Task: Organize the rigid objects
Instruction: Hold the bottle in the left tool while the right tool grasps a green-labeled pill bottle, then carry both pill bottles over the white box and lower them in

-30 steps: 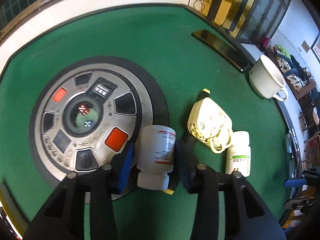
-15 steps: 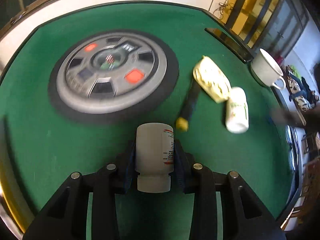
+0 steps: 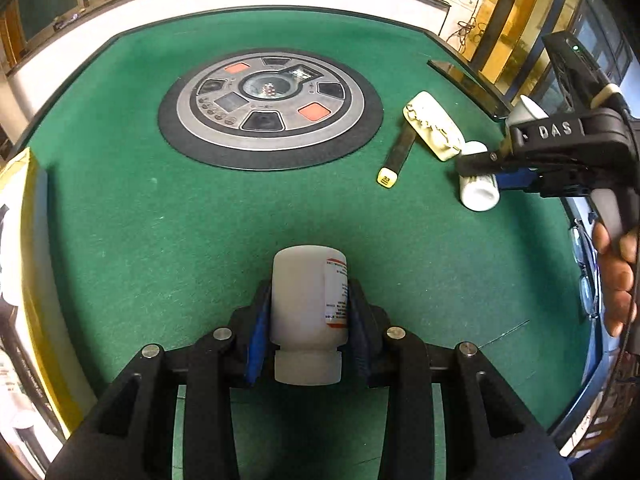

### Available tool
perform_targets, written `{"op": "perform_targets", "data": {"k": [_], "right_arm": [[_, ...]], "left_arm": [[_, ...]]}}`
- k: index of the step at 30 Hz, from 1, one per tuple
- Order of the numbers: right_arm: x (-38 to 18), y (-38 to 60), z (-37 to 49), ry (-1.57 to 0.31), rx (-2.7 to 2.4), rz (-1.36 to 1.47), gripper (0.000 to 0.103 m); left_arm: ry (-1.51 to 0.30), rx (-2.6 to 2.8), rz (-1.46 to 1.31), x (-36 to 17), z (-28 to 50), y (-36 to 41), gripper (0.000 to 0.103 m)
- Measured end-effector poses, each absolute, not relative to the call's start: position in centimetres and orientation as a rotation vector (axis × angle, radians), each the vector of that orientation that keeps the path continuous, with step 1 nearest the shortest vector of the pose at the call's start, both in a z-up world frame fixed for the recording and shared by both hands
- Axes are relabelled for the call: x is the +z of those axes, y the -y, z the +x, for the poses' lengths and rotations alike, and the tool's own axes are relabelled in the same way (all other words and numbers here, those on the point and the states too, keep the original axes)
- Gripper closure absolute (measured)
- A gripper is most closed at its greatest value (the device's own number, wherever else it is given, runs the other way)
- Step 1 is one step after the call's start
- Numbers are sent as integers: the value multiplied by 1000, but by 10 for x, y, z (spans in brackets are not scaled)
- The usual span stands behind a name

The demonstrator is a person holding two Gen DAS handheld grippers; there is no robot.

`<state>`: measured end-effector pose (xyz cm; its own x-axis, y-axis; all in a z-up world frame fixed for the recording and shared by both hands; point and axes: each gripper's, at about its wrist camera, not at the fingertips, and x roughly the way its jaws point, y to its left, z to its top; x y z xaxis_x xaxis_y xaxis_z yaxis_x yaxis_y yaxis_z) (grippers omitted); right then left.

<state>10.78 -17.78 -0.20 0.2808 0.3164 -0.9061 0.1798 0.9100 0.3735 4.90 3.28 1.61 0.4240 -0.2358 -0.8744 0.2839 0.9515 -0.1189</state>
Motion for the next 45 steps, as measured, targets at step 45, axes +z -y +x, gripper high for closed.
{"op": "perform_targets", "data": {"k": [45], "right_arm": [[61,-20,10,-1146,489,117,72]], "left_arm": [[-772,-59,60,103,-48,-143,69]]}}
